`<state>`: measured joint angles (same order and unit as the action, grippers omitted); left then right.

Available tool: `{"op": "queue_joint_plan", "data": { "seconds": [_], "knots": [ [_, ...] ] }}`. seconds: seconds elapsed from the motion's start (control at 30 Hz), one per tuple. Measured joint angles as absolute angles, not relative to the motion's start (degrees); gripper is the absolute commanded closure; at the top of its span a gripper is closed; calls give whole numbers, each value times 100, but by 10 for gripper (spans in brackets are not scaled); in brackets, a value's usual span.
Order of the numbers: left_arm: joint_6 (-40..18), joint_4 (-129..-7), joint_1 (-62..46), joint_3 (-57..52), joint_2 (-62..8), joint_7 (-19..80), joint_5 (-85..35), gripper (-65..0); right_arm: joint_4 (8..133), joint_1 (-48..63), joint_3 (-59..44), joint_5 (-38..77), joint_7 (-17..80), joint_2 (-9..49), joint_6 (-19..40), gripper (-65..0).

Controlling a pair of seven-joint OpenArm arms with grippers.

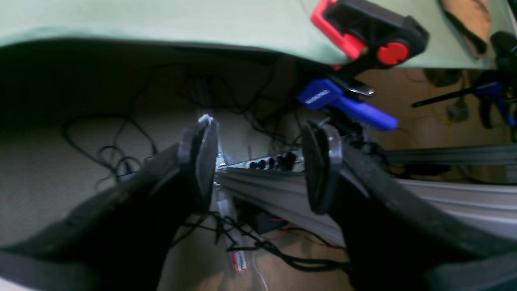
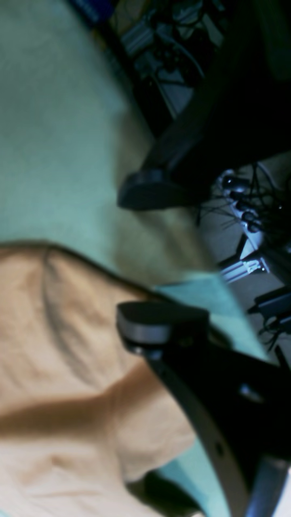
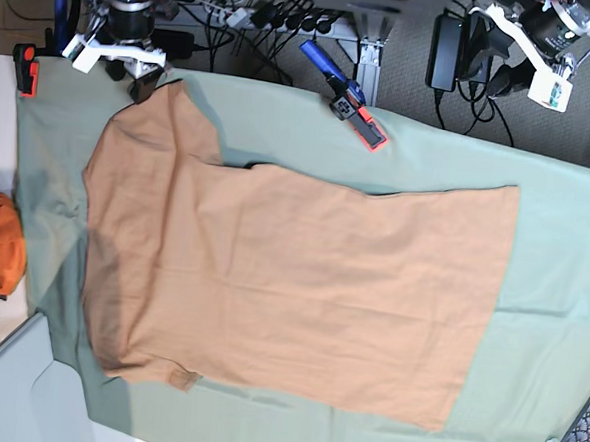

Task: Fold the T-shirt properly
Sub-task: 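Move both grippers down to the shirt's shoulder and hem corners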

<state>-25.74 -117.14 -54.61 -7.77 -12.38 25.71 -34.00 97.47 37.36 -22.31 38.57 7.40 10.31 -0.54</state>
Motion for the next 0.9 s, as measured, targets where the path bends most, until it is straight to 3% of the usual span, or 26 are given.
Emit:
{"op": "queue_joint_plan", "data": {
  "seconds": [0.47,0.9],
  "knots": [
    [-2576,-11714,-5426,-1273,-1332,2574,-3760,-366,9767,3614,-1586,3913,622,1000,25,-365],
    [-2161,-11642,-4228,-1800,-1737,2740,-3771,-366,9765,3441,-1485,3658,648,840,54,-364]
  ]
}}
